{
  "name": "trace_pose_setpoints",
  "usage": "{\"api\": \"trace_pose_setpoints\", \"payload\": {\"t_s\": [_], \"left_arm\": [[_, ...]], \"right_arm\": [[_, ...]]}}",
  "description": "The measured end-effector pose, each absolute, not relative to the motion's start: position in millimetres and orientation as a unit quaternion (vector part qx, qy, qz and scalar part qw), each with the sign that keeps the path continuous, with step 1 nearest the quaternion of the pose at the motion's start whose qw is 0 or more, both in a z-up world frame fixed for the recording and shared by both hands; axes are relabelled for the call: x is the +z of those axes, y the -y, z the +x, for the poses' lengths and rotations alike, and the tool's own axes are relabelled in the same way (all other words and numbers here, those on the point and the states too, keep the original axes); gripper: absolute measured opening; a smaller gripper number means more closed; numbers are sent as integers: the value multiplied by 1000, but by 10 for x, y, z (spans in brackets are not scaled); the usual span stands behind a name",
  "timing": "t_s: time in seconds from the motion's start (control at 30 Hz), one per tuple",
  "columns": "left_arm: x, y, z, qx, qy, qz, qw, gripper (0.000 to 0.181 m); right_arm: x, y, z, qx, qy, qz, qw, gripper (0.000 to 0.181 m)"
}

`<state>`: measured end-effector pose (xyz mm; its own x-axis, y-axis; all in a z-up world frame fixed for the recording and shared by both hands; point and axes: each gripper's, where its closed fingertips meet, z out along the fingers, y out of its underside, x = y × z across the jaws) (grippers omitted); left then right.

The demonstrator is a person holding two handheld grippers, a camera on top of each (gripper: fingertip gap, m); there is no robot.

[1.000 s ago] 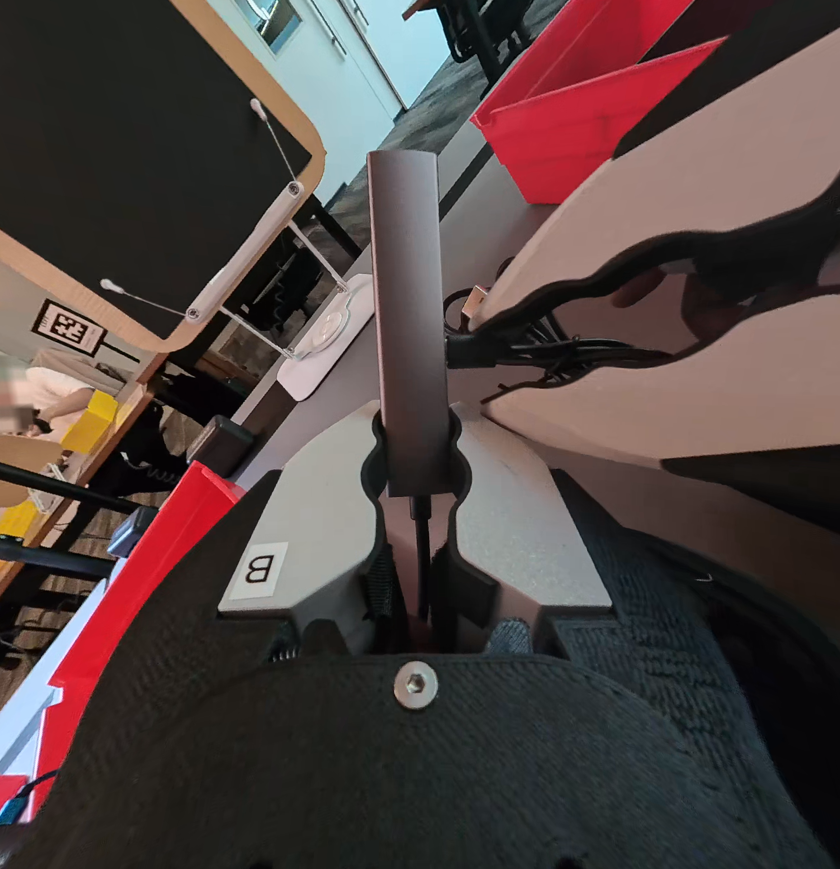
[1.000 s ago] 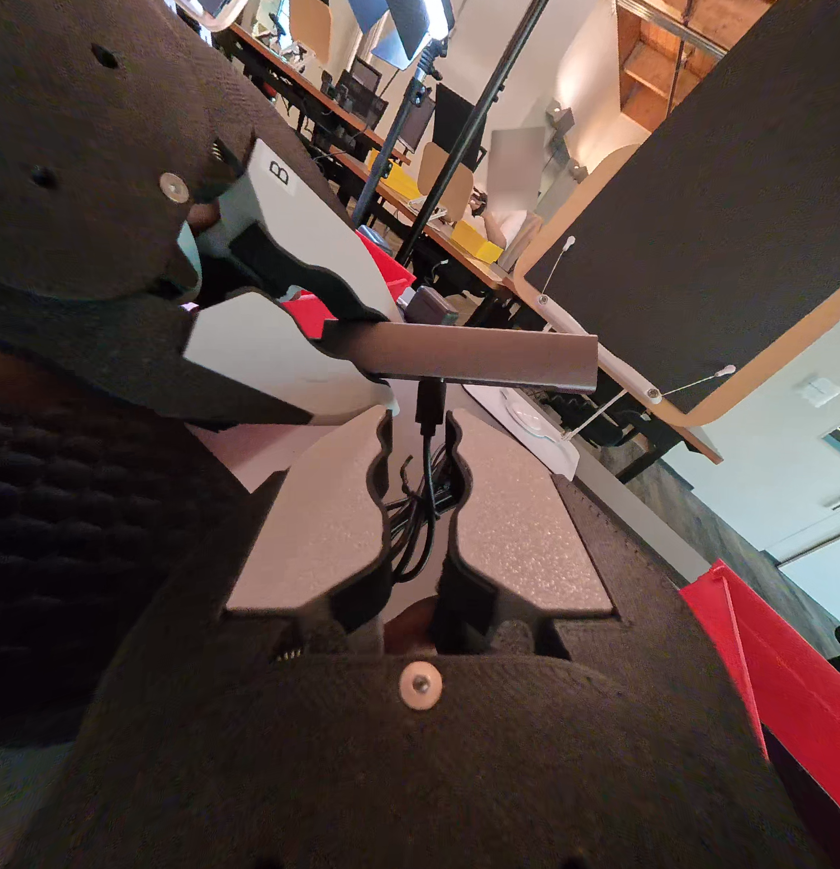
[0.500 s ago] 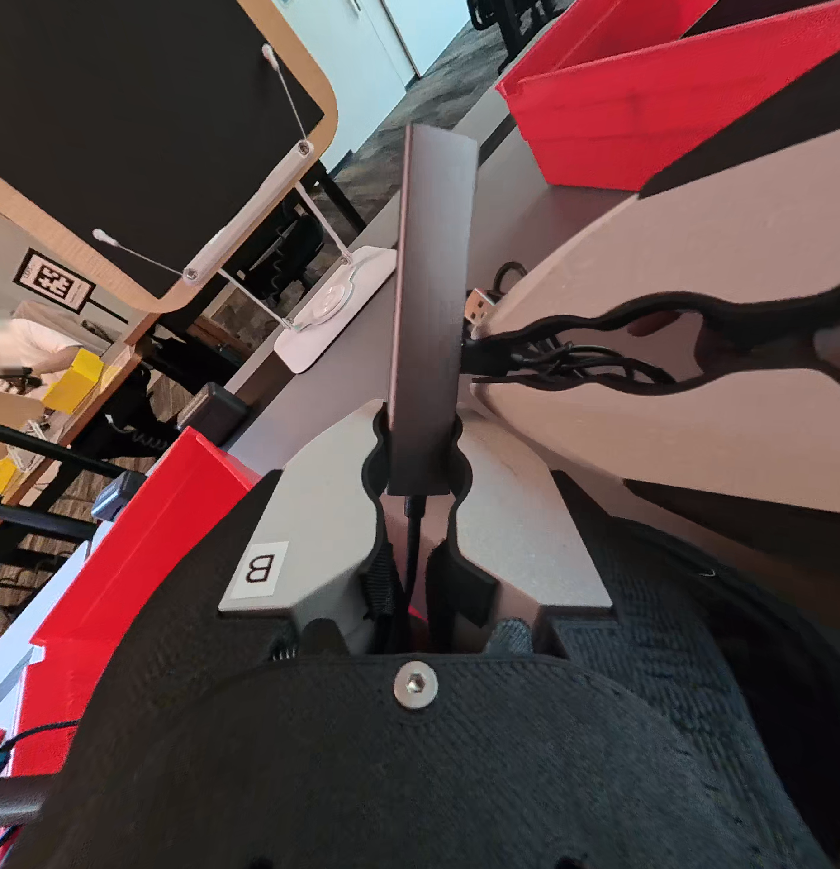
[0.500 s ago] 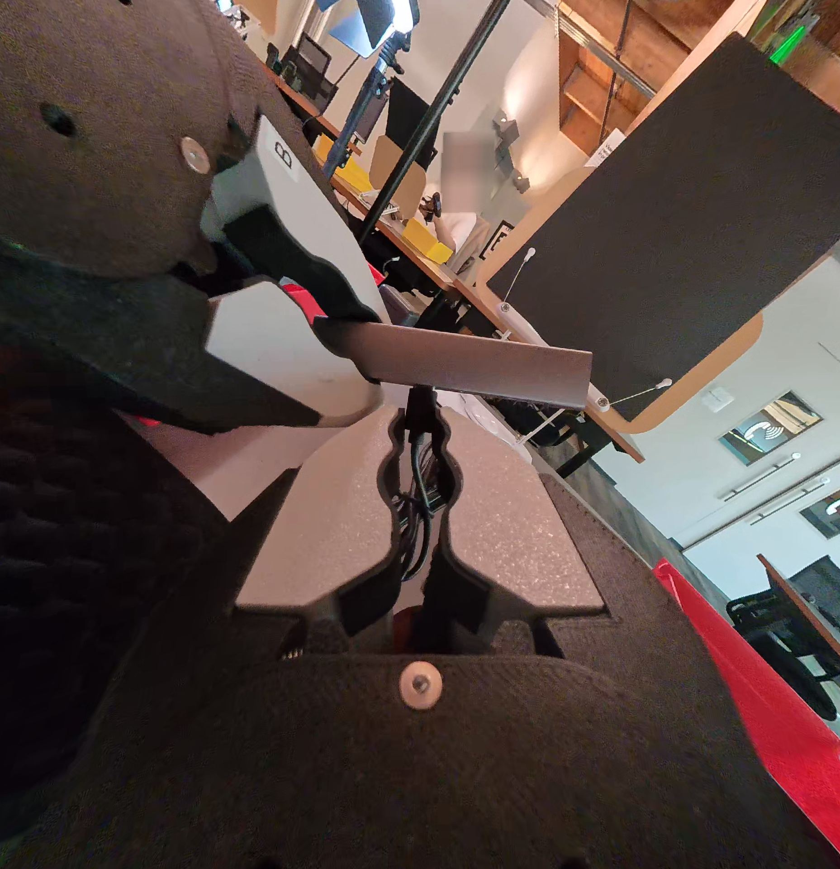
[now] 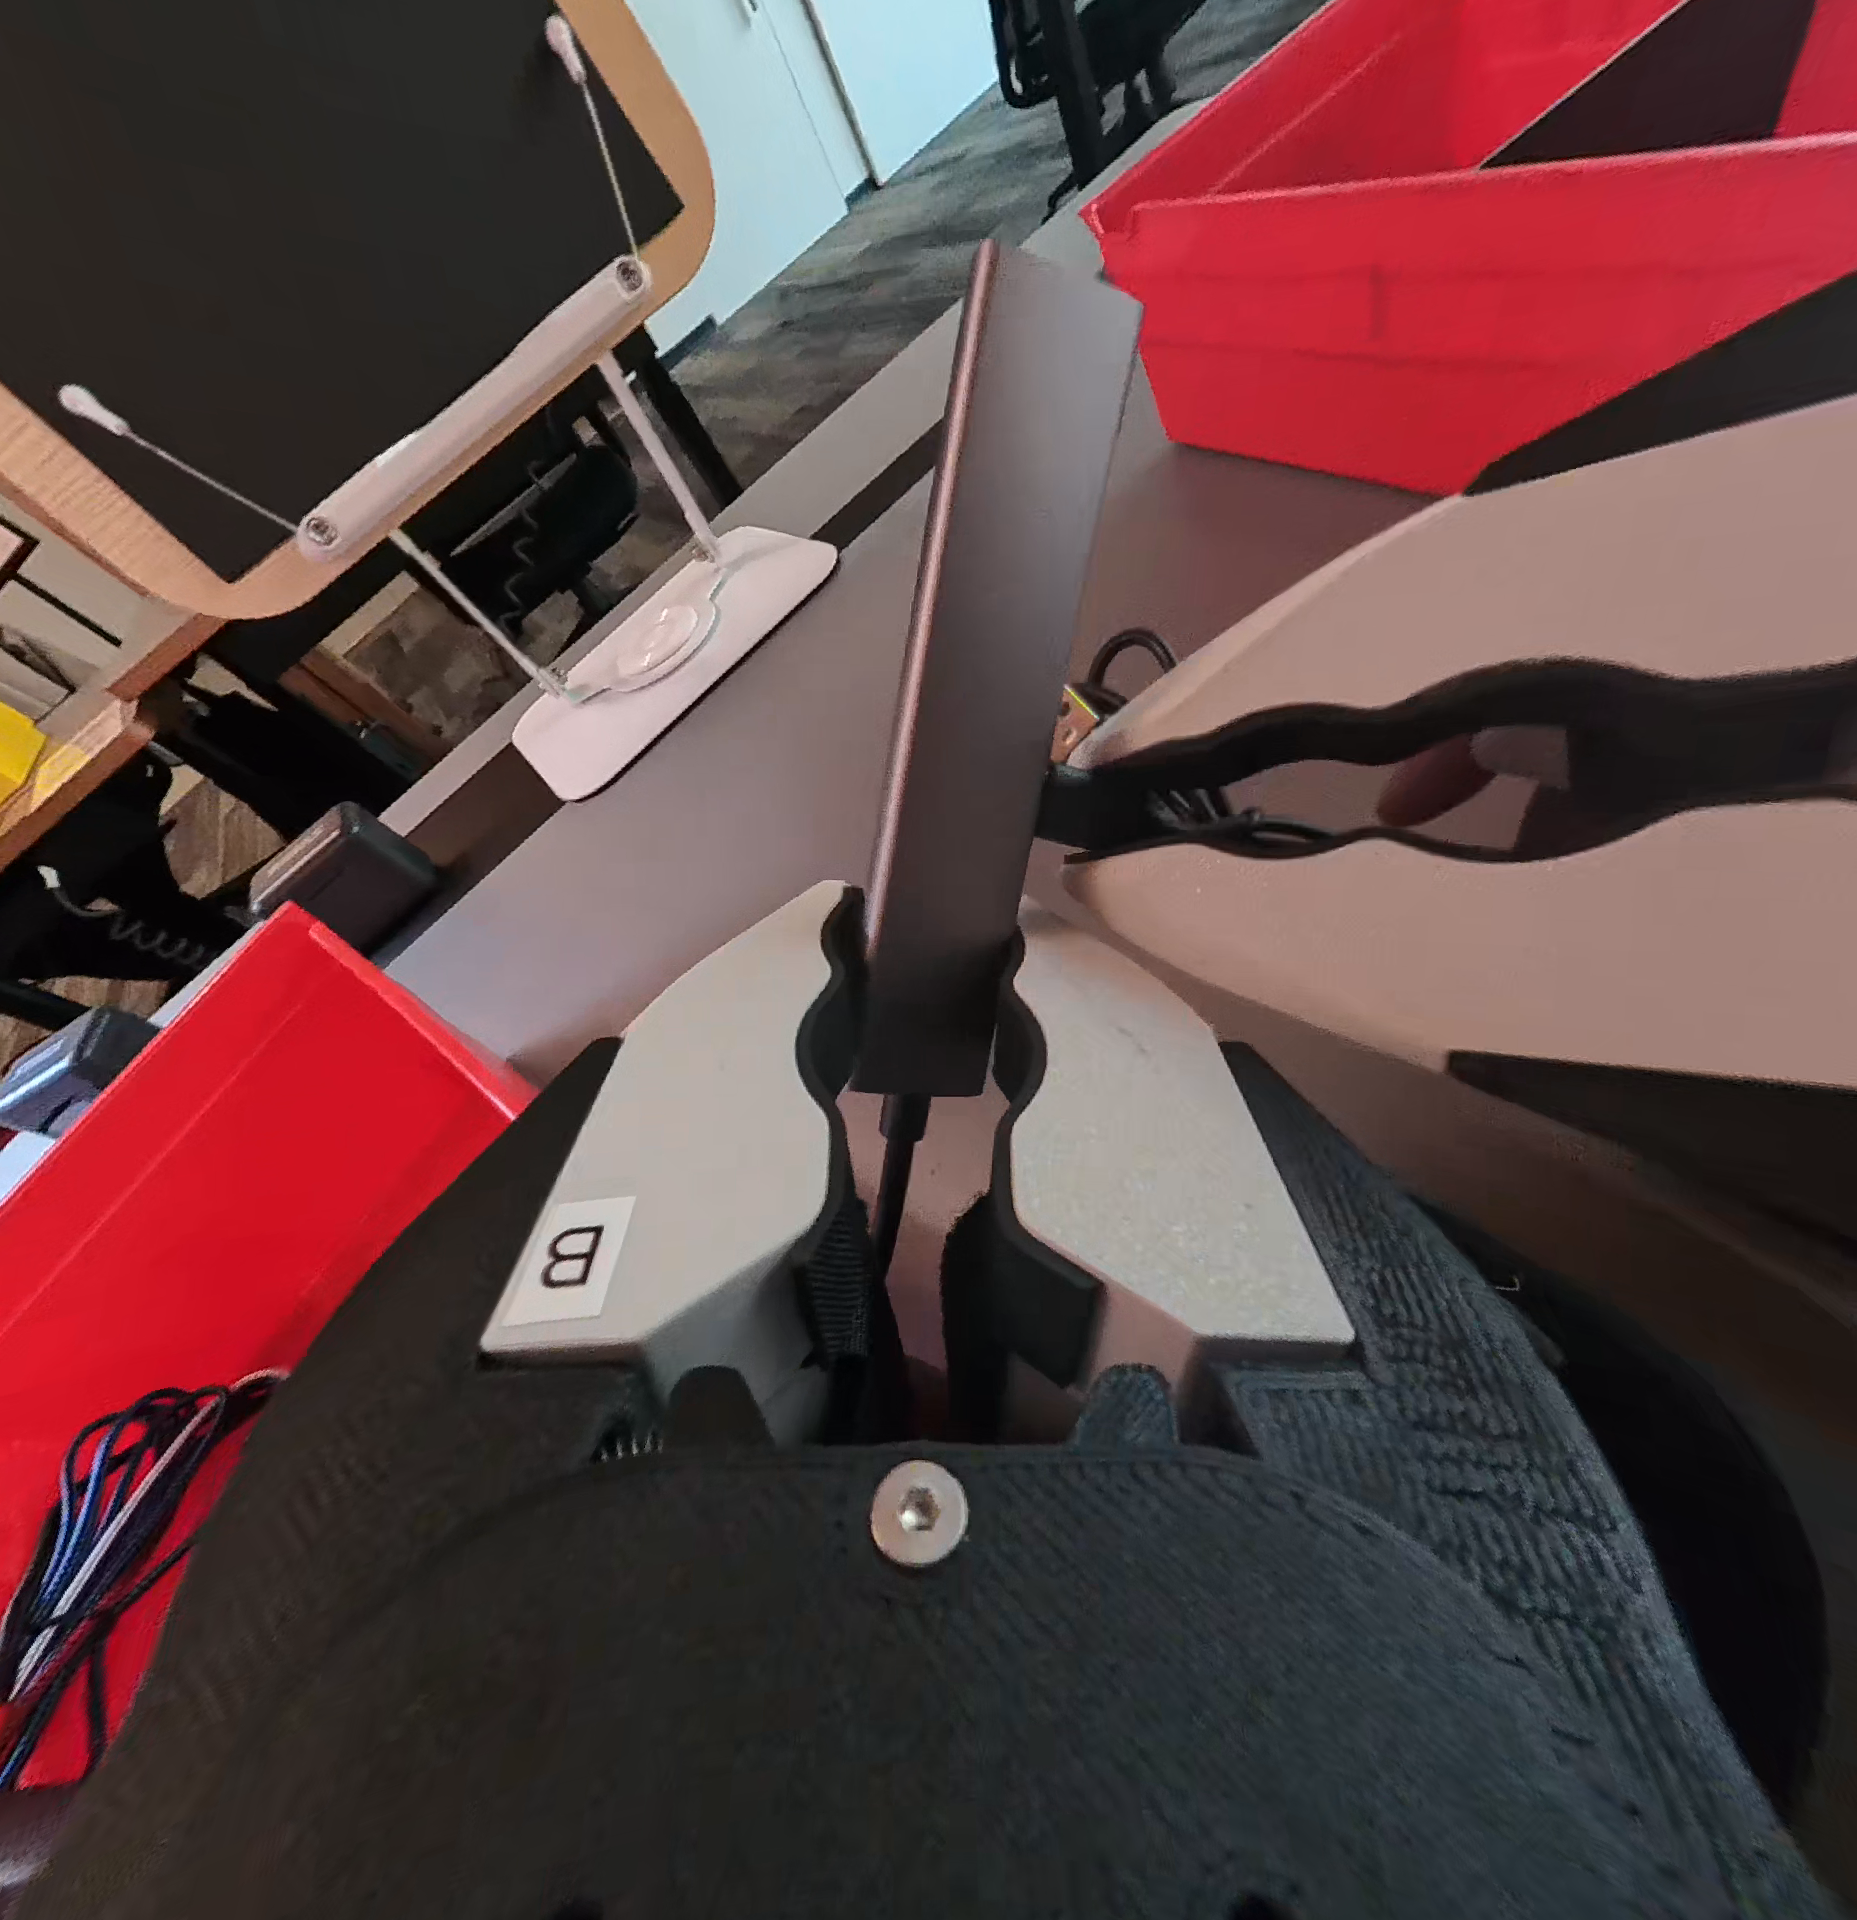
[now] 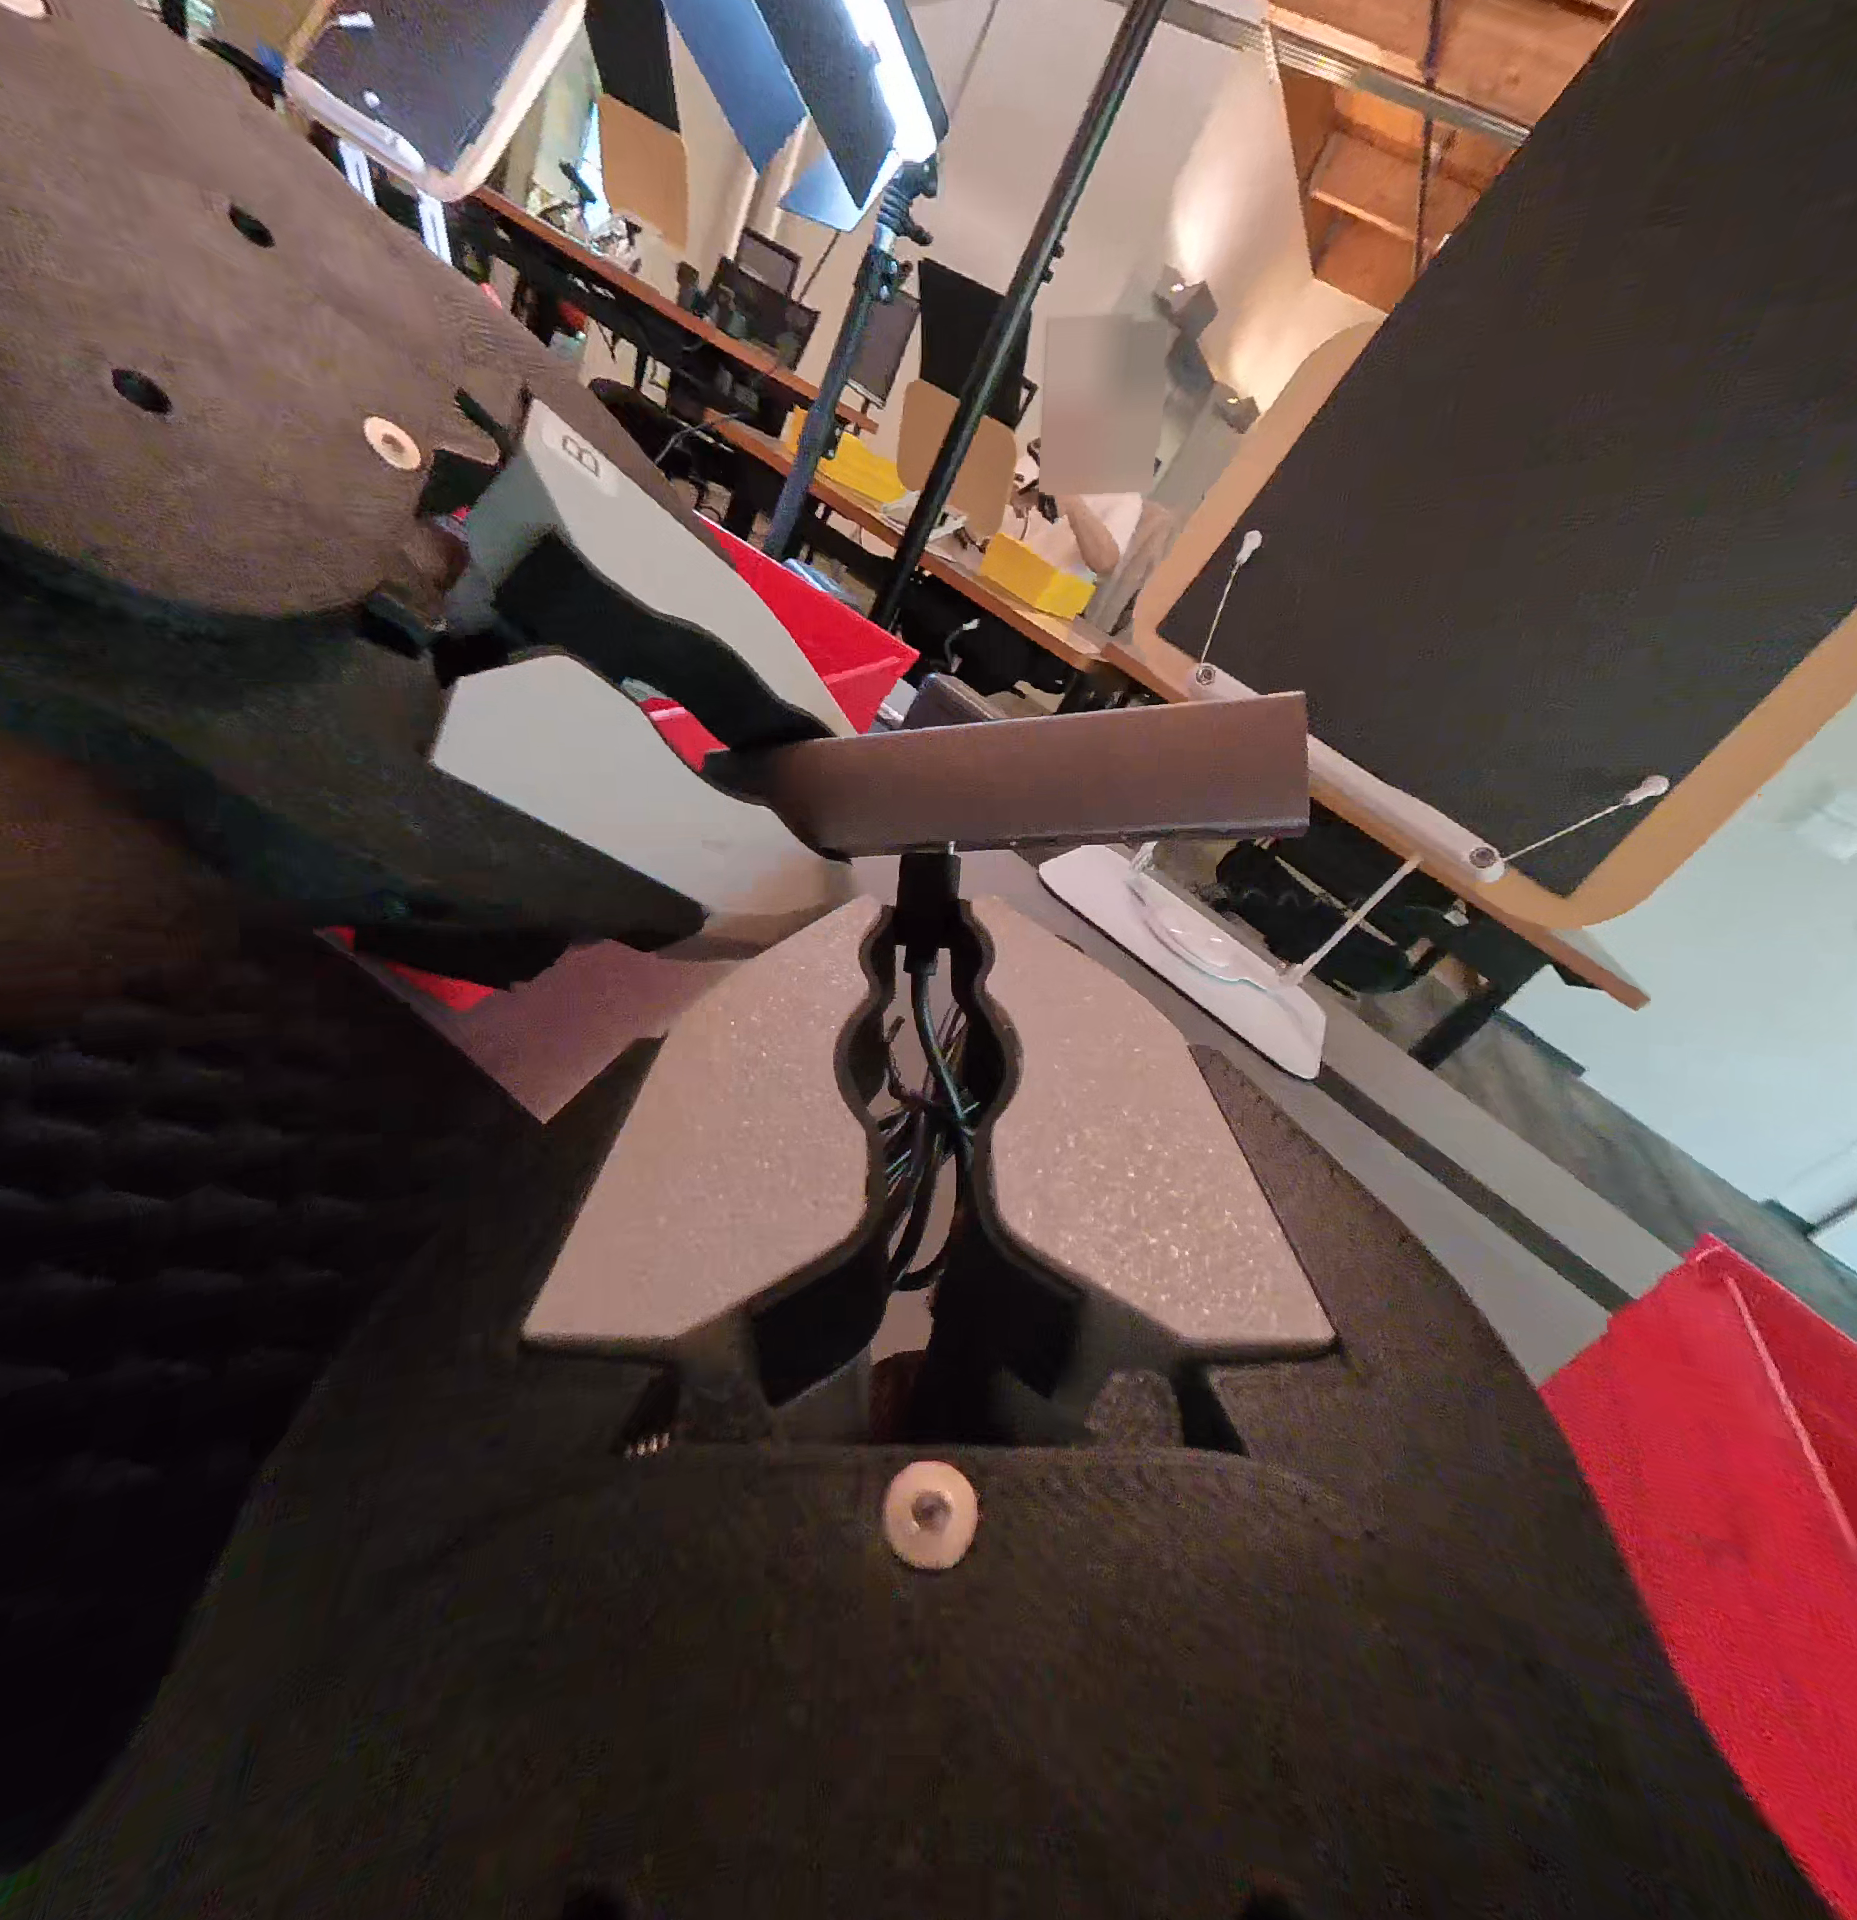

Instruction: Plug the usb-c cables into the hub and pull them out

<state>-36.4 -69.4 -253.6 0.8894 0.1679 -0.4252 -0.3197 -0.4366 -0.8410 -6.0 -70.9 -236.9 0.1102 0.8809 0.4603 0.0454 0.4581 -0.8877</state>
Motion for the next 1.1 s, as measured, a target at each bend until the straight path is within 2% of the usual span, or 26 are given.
{"api": "trace_pose_setpoints", "payload": {"t_s": [0.13, 0.27, 0.53, 0.63, 0.77, 0.93, 0.97, 1.03, 1.1], "left_arm": [[-2554, 663, -299, 216, -69, -819, 527, 19], [-2497, 693, -307, 221, -64, -816, 531, 20], [-2534, 646, -262, 206, -64, -821, 529, 19], [-2527, 687, -321, 206, -49, -822, 529, 20], [-2555, 682, -314, 198, -56, -824, 527, 20], [-2432, 741, -451, 250, -15, -808, 533, 18], [-2340, 834, -587, 271, 1, -794, 545, 19], [-2193, 991, -639, 220, 30, -779, 587, 18], [-2064, 1069, -585, 198, 15, -762, 617, 18]], "right_arm": [[-2338, 649, -16, 251, 625, -339, 657, 10], [-2303, 703, -5, 309, 594, -375, 642, 10], [-2311, 645, 31, 274, 629, -356, 635, 9], [-2329, 711, -1, 305, 587, -390, 641, 10], [-2341, 691, -1, 301, 618, -361, 630, 10], [-2417, 813, -11, 314, 614, -385, 613, 9], [-2571, 957, -39, 316, 638, -375, 594, 9], [-2674, 974, -37, 286, 653, -358, 603, 9], [-2384, 747, 39, 311, 613, -364, 628, 10]]}}
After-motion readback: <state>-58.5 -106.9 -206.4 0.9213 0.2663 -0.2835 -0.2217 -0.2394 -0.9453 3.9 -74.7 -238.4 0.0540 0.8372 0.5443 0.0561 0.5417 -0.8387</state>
